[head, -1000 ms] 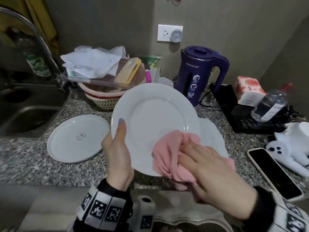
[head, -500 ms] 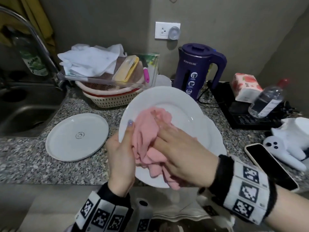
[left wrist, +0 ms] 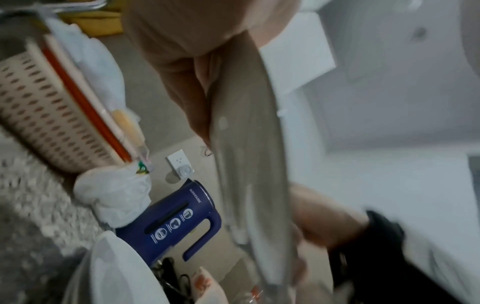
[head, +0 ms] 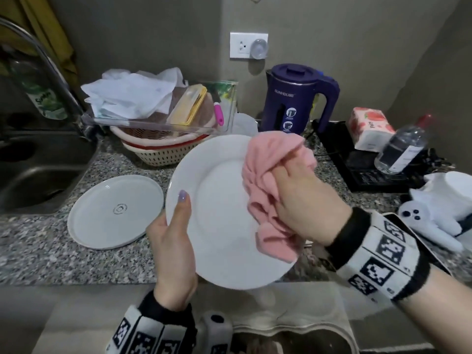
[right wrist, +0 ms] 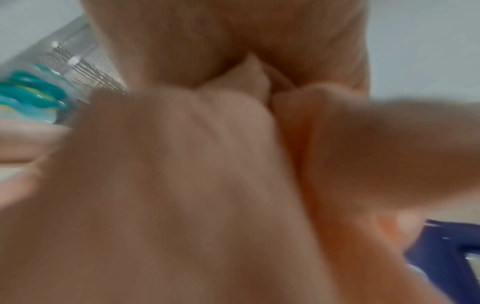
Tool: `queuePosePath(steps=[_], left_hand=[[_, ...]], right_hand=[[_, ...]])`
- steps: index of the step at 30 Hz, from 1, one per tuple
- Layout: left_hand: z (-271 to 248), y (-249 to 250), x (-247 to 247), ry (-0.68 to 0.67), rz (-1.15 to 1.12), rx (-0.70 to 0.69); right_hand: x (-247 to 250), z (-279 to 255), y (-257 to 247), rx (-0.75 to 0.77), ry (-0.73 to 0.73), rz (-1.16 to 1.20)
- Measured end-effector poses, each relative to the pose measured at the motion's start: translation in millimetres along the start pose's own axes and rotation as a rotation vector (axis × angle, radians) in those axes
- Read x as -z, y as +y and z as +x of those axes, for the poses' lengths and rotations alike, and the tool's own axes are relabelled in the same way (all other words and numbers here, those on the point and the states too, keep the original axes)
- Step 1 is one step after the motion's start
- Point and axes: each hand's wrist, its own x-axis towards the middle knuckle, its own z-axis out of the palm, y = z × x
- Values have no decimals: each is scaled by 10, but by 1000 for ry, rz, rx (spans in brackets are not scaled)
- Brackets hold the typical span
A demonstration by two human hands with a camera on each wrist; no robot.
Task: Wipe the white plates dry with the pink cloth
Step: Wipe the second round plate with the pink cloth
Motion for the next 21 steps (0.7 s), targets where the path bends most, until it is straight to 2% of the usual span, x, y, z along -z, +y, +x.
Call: queuePosePath(steps=[1,3,6,8,11,13,15,18,20,21], left_hand=[[9,18,-16,8,-5,-5],[36,3,-37,-2,6,4],[8,-57,-6,-29,90,24],[-21,-70,41,-37,82,27],[-74,31,21,-42,7,19],[-69,66,25,-20,-18,-31],[-66,77,25,2,-58,-76],[-106,36,-27,79,-118,-95],[-111,-2,-108,150,-184,-105],[-123,-5,-168,164,-215,-108]], right_hand=[[-13,-71,1,-36,-56,-1],[-106,-335,-240,74,-131,147],[-306,-545,-637,365,-134,279],[-275,-296,-514,396,-55,309],[-133,67,-18,191,148,196],[-36,89,270,-23,157,335],[-1,-21,399,-210,109,801],[-192,-300,266,-453,106,1559],[-411,-488,11,-551,40,1892],[-513,-553,-115,-606,10,1981]])
